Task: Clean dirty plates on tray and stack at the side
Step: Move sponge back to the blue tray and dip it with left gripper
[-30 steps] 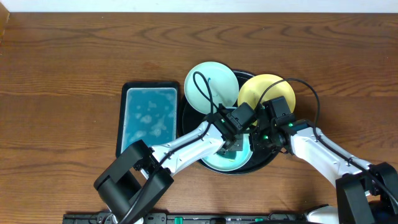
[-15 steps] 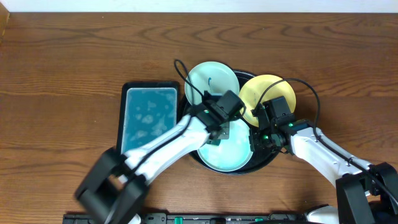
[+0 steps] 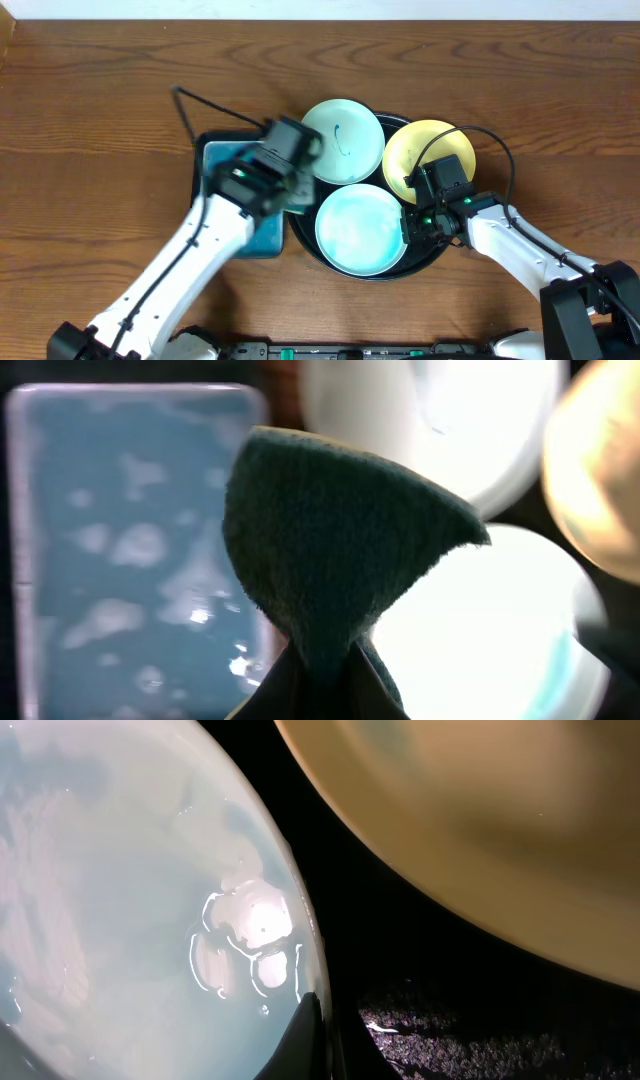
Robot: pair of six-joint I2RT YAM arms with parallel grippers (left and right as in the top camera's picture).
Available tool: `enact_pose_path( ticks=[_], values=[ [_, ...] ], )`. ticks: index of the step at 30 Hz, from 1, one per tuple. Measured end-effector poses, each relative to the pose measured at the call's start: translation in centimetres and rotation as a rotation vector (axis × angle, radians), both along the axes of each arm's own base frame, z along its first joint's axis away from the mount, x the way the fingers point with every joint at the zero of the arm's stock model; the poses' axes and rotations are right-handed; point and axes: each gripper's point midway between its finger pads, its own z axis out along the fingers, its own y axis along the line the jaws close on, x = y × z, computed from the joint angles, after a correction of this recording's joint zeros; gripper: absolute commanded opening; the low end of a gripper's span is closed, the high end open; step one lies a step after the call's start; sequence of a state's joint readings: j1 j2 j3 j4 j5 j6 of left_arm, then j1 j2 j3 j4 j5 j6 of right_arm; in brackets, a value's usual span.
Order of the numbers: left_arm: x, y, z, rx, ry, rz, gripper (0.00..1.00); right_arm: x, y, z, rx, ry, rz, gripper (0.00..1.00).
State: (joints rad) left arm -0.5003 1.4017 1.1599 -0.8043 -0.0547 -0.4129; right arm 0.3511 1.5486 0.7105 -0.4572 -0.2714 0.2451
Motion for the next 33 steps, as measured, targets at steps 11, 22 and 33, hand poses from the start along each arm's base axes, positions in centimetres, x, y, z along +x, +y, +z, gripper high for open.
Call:
enact_pose_path(
  ticks=[11,22,33],
  values=[
    [2.7,7.8,-3.7,0.015,0.122,0.199,0.07,0.0,0.0,0.0,0.000,0.000,0.000,0.01],
    [3.0,8.6,-10.5,0.050,0.303,0.219,0.08,0.0,0.0,0.0,-0.001,0.000,0.000,0.01],
    [3.2,8.6,-14.0,0.069,0.367,0.220,0.08,0.0,0.0,0.0,-0.001,0.000,0.000,0.01]
  ],
)
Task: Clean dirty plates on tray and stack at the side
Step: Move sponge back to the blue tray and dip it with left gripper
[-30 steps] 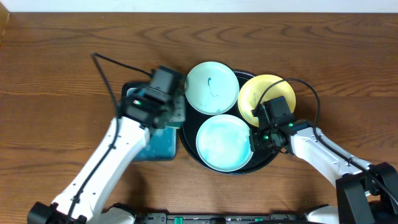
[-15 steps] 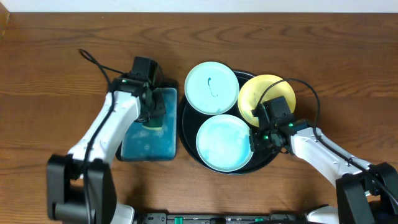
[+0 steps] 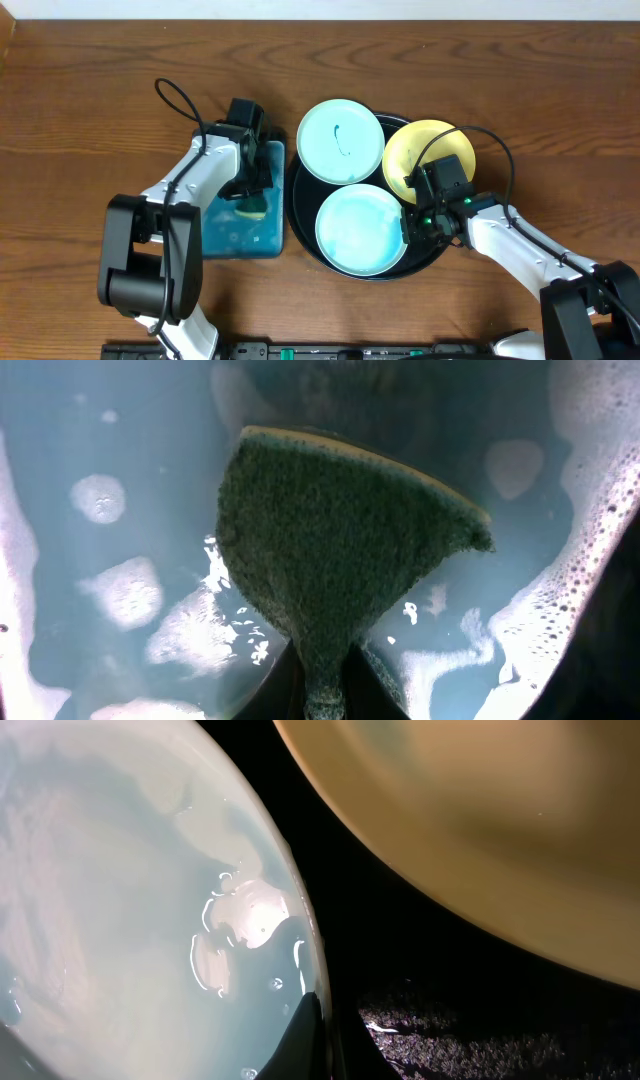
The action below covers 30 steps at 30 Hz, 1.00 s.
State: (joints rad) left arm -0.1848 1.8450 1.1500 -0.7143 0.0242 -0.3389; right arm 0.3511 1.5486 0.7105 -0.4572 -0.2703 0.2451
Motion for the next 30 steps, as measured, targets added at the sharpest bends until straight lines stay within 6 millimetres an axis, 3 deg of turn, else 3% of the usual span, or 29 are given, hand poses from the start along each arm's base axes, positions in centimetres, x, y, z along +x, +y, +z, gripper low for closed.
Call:
enact_pose_path(
  ticks=[15,20,25,30],
  values=[
    [0.1,0.0,-0.1,-0.004,-0.022,0.000,0.07,0.0,0.0,0.0,-0.001,0.000,0.000,0.01],
    [0.1,0.0,1.8,-0.011,-0.063,-0.008,0.07,0.0,0.0,0.0,-0.001,0.000,0.000,0.01],
    [0.9,-0.2,5.6,-0.031,-0.179,-0.015,0.07,0.0,0.0,0.0,-0.001,-0.001,0.000,0.01],
    [0.7,-0.1,5.5,-0.030,-0.178,-0.022,0.07,0.0,0.0,0.0,-0.001,-0.001,0.000,0.01]
  ],
)
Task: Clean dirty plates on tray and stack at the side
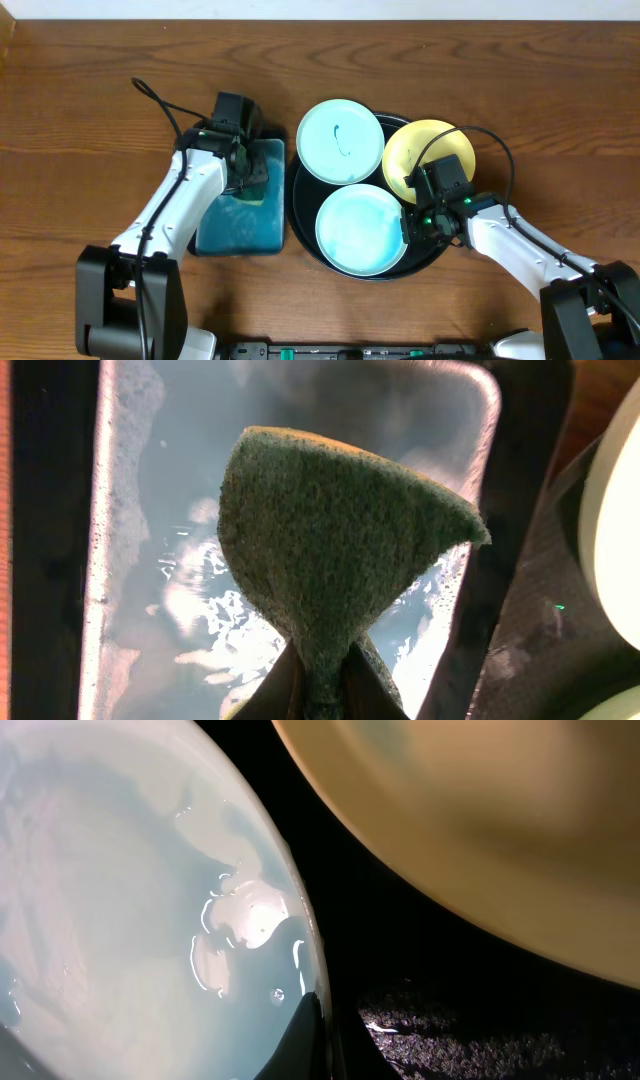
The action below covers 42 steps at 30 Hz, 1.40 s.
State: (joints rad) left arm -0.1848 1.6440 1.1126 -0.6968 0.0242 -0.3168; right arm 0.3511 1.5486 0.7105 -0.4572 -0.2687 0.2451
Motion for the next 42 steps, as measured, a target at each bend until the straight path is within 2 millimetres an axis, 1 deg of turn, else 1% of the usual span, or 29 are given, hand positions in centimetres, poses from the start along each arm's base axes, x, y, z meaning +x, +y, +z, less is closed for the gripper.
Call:
enact_pose_path(
  ticks=[8,13,15,22,23,24,25,26,27,28,31,34,38,42],
  values=[
    [-1.3,0.2,-2.7,0.007,0.039,0.000,0.08,0.0,0.0,0.0,0.000,0.000,0.000,0.01],
    [-1.8,0.3,-5.2,0.014,0.072,0.000,0.08,0.0,0.0,0.0,0.000,0.000,0.000,0.01],
    [-1.8,0.3,-5.5,0.014,0.075,0.000,0.08,0.0,0.0,0.0,0.000,0.000,0.000,0.01],
    [-1.7,0.3,-5.6,0.011,0.074,-0.001,0.08,0.0,0.0,0.0,0.000,0.000,0.000,0.01],
    [-1.8,0.2,-5.5,0.007,0.074,-0.002,0.10,0.0,0.0,0.0,0.000,0.000,0.000,0.01],
    [-1.8,0.1,-5.4,0.002,0.072,-0.003,0.17,0.0,0.0,0.0,0.000,-0.001,0.000,0.01],
    [-1.8,0.1,-5.2,-0.003,0.068,-0.004,0.35,0.0,0.0,0.0,0.000,0.000,0.000,0.01],
    [-1.7,0.0,-4.8,-0.009,0.059,-0.013,0.44,0.0,0.0,0.0,0.000,-0.001,0.001,0.01],
    [-1.7,-0.1,-4.4,-0.017,0.049,-0.007,0.51,0.0,0.0,0.0,0.000,-0.001,0.001,0.01],
    [-1.5,-0.2,-3.6,-0.025,0.026,-0.008,0.56,0.0,0.0,0.0,-0.001,-0.001,0.003,0.01],
    [-1.4,-0.4,-1.3,-0.044,-0.034,-0.014,0.62,0.0,0.0,0.0,-0.001,-0.001,0.003,0.01],
    [-2.1,-0.3,0.2,-0.051,-0.045,-0.014,0.64,0.0,0.0,0.0,-0.001,-0.002,0.004,0.01],
    [-3.3,-0.2,0.1,-0.046,-0.003,-0.013,0.64,0.0,0.0,0.3,-0.002,-0.012,0.011,0.01],
    [-3.6,-0.1,-0.1,-0.045,0.013,-0.013,0.64,0.2,-0.3,1.3,-0.013,-0.042,0.015,0.01]
  ],
)
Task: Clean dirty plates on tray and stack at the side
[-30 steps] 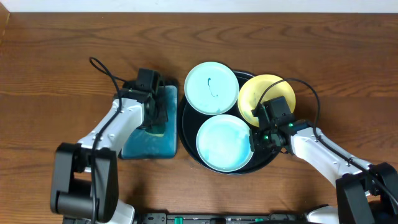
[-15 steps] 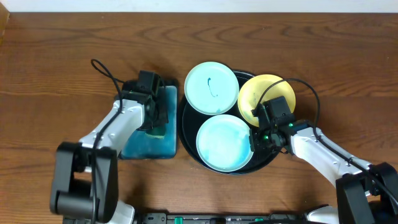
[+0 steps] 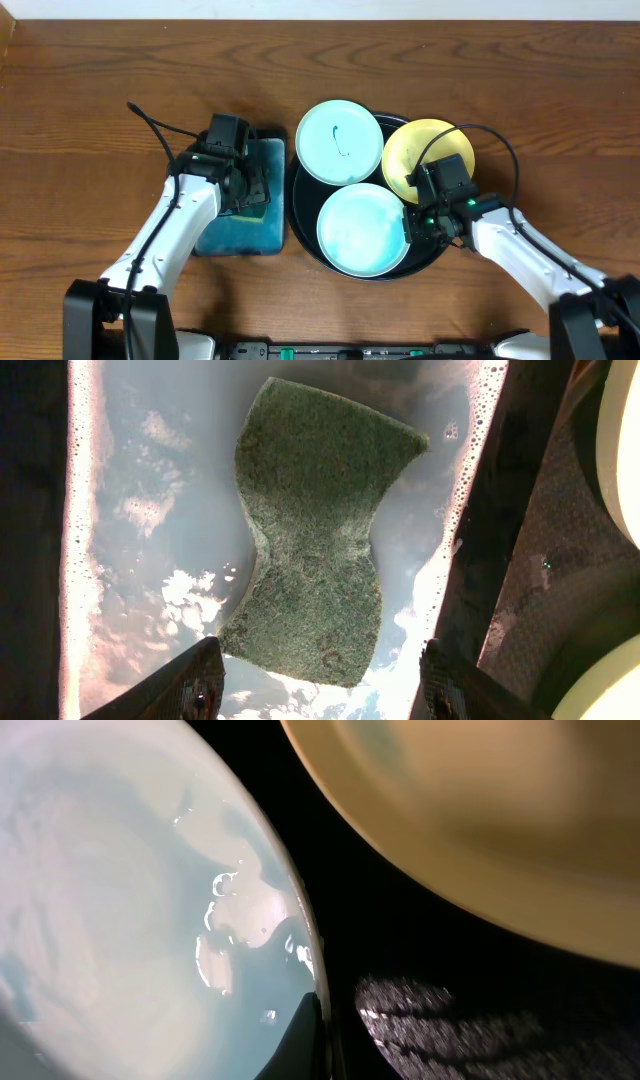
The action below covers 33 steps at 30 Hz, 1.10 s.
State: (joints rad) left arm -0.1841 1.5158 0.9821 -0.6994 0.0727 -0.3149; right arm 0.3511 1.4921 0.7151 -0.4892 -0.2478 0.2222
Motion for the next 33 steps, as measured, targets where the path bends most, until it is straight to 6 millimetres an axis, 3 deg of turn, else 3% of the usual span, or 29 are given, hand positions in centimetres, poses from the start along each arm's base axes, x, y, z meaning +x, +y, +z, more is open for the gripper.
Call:
enact_pose_path(
  ticks=[7,19,28,33],
  values=[
    [0.0,0.0,0.0,0.000,0.000,0.000,0.64,0.3,-0.8,2.4,-0.026,-0.081,0.005,0.01],
    [0.0,0.0,0.0,0.000,0.000,0.000,0.64,2.2,-3.9,6.6,-0.159,-0.295,-0.077,0.01],
    [0.0,0.0,0.0,0.000,0.000,0.000,0.64,1.9,-6.0,7.9,-0.274,-0.307,-0.110,0.01],
    [0.0,0.0,0.0,0.000,0.000,0.000,0.64,2.7,-5.3,10.5,-0.339,-0.380,-0.084,0.01]
  ],
)
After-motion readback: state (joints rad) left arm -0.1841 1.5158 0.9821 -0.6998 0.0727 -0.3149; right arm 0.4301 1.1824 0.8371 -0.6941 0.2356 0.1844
